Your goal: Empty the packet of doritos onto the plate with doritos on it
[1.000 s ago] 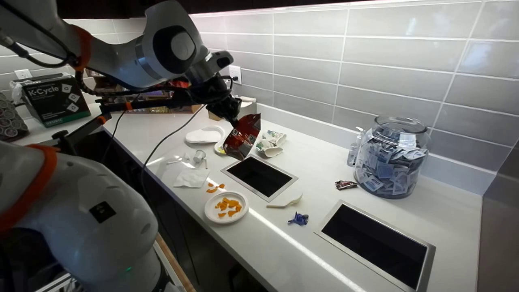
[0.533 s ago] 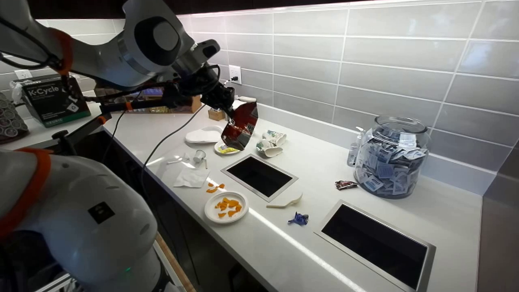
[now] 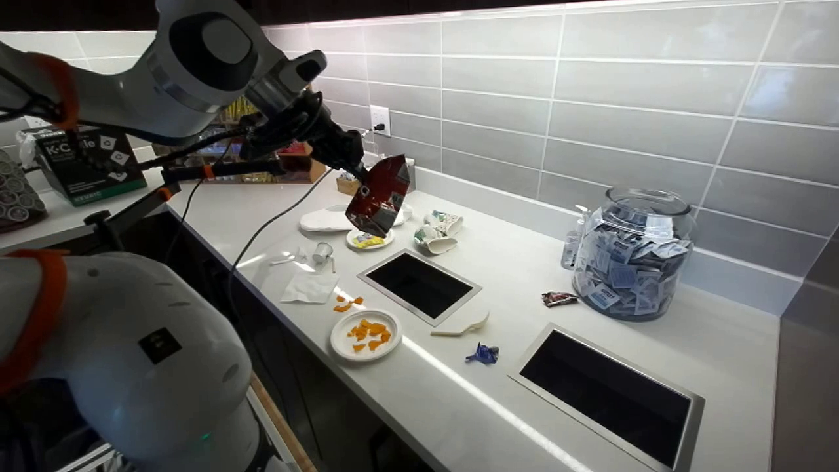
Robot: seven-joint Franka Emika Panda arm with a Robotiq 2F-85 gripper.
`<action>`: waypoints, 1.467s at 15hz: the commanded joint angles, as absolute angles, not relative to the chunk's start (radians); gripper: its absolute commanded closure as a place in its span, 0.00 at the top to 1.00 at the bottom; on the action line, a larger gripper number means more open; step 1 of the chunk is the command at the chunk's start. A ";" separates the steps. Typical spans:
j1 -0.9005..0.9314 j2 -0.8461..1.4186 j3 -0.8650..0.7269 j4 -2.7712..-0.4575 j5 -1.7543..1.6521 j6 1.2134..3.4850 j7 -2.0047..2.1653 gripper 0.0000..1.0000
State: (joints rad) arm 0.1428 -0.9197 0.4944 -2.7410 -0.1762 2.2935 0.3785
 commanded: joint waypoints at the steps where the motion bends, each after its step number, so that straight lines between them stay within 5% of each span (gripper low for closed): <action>1: 0.122 -0.981 0.542 -2.752 -0.180 2.130 0.481 0.00; 8: 0.096 -0.975 0.603 -2.745 -0.219 2.008 0.590 0.00; 22: 0.063 -0.862 0.630 -2.716 -0.237 2.152 0.616 0.00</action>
